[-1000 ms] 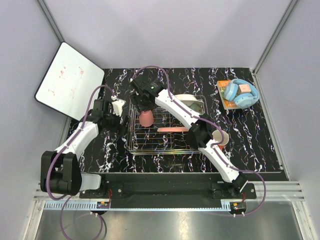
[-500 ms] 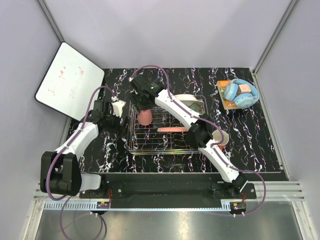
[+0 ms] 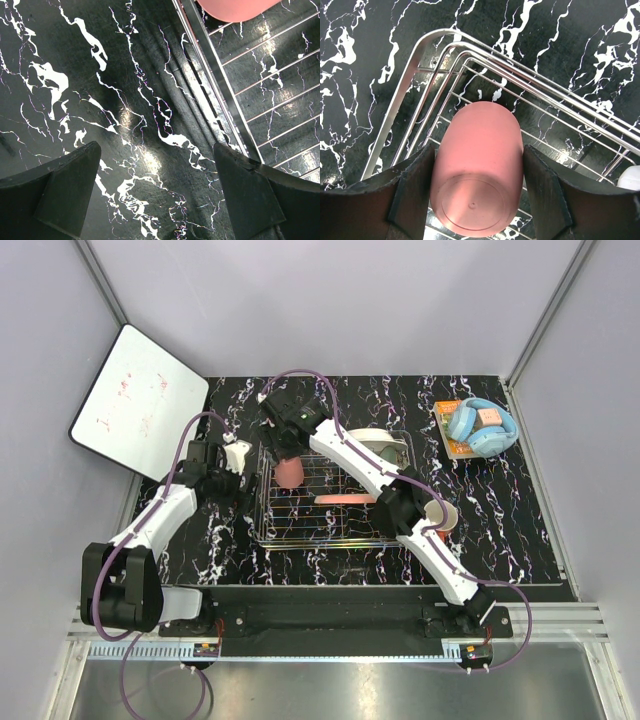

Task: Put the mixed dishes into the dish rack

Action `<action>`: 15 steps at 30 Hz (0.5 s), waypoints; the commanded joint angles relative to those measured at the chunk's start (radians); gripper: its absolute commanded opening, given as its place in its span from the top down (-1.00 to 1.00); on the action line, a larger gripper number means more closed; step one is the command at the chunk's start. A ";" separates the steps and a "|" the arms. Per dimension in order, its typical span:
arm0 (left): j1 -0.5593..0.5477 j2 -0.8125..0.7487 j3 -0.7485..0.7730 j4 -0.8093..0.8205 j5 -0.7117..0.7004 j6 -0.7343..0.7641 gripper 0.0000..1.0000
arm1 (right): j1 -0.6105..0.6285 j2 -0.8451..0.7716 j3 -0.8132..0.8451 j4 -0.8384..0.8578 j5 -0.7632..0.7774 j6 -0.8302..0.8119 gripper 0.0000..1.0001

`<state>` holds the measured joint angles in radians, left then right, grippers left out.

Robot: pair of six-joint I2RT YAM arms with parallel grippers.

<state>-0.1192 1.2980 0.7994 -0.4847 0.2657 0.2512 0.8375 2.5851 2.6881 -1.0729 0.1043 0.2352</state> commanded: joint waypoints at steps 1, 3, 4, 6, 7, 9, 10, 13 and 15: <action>-0.022 0.011 0.006 0.000 0.044 0.011 -0.98 | 0.003 -0.013 -0.019 0.033 0.021 -0.013 0.31; -0.022 0.011 0.011 0.000 0.037 0.013 -0.98 | 0.003 -0.032 -0.040 0.034 0.023 -0.016 0.20; -0.022 0.012 0.012 0.000 0.036 0.014 -0.98 | 0.005 -0.039 -0.046 0.034 0.025 -0.019 0.10; -0.022 0.018 0.020 0.000 0.027 0.017 -0.98 | 0.006 -0.062 -0.065 0.037 0.028 -0.023 -0.41; -0.022 0.018 0.024 0.001 0.024 0.019 -0.98 | 0.005 -0.069 -0.071 0.037 0.034 -0.027 -0.73; -0.022 0.021 0.038 -0.002 0.017 0.019 -0.98 | 0.005 -0.094 -0.085 0.036 0.040 -0.031 -0.99; -0.022 0.021 0.041 -0.002 0.018 0.017 -0.98 | 0.005 -0.100 -0.089 0.037 0.050 -0.033 -1.00; -0.022 0.020 0.058 -0.003 0.018 0.017 -0.98 | 0.005 -0.131 -0.108 0.037 0.069 -0.036 -0.99; -0.022 0.021 0.070 -0.008 0.014 0.013 -0.98 | 0.005 -0.152 -0.119 0.036 0.072 -0.037 -0.99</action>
<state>-0.1207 1.3121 0.8120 -0.4946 0.2554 0.2623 0.8375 2.5572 2.5797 -1.0420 0.1337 0.2157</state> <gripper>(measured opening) 0.988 0.993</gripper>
